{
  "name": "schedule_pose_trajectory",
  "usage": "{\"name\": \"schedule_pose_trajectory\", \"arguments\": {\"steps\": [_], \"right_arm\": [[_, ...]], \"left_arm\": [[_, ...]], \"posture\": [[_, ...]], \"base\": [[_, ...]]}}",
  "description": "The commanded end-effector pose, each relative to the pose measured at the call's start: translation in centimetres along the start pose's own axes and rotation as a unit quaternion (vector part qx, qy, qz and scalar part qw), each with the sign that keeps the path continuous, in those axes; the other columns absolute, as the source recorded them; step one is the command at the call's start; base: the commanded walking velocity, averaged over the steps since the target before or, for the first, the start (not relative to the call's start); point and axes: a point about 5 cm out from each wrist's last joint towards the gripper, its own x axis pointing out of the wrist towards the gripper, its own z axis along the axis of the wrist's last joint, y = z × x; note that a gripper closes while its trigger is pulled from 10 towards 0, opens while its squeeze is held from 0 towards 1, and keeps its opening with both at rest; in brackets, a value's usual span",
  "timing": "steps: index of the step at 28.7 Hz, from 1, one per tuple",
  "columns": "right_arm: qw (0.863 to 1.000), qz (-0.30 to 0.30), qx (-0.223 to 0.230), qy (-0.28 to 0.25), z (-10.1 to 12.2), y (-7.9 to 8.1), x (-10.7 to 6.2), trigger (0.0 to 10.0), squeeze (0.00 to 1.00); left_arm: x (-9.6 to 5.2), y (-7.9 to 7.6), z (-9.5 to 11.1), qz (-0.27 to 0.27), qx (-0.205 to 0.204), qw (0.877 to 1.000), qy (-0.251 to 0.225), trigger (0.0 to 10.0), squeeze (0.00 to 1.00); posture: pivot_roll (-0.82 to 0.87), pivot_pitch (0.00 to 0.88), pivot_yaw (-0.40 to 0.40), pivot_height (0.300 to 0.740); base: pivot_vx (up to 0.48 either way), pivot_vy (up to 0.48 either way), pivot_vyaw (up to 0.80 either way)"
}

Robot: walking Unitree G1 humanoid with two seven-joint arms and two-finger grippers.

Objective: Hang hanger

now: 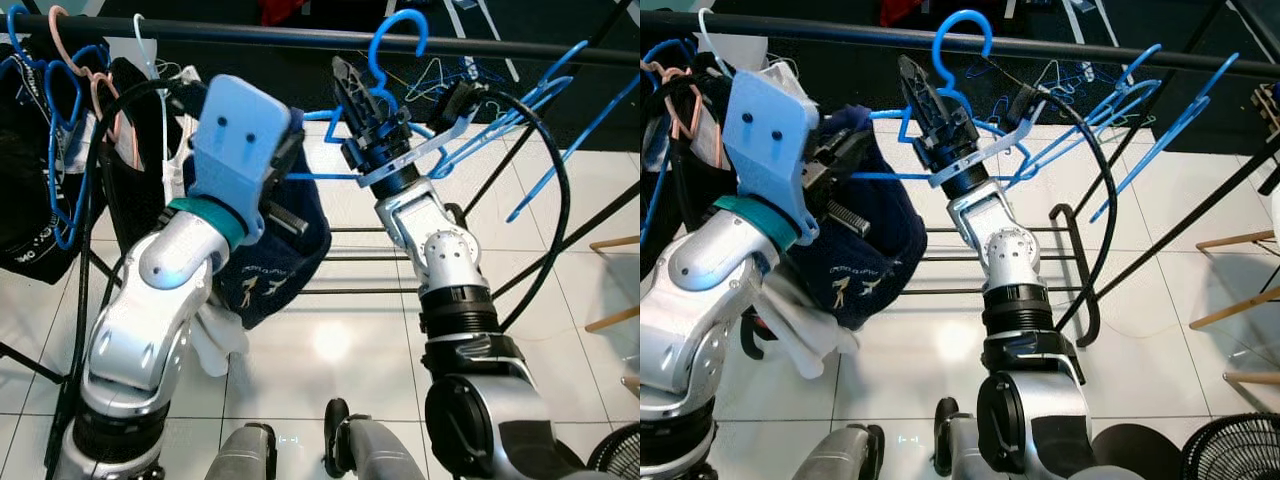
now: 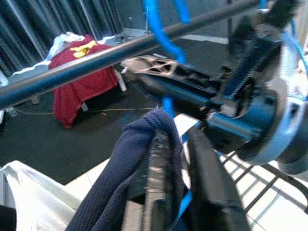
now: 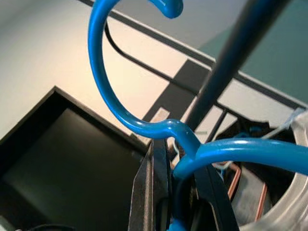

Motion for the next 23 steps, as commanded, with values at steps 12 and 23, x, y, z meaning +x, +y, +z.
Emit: {"name": "schedule_pose_trajectory", "arguments": {"steps": [12, 23], "right_arm": [[0.996, 0.011, 0.087, -0.018, -4.1, 0.2, 0.4, 10.0, 0.00], [0.997, 0.001, 0.073, -0.034, -2.9, 0.0, -0.2, 10.0, 0.00]], "left_arm": [[-0.7, -0.1, -0.1, 0.007, 0.014, 0.999, -0.029, 10.0, 1.00], [-1.2, 3.8, -1.1, 0.124, -0.085, 0.989, 0.004, 10.0, 0.00]], "posture": [[0.12, 0.145, 0.035, 0.740], [0.12, 0.155, 0.044, 0.740]], "base": [[0.000, 0.000, 0.00], [0.000, 0.000, 0.00]]}}
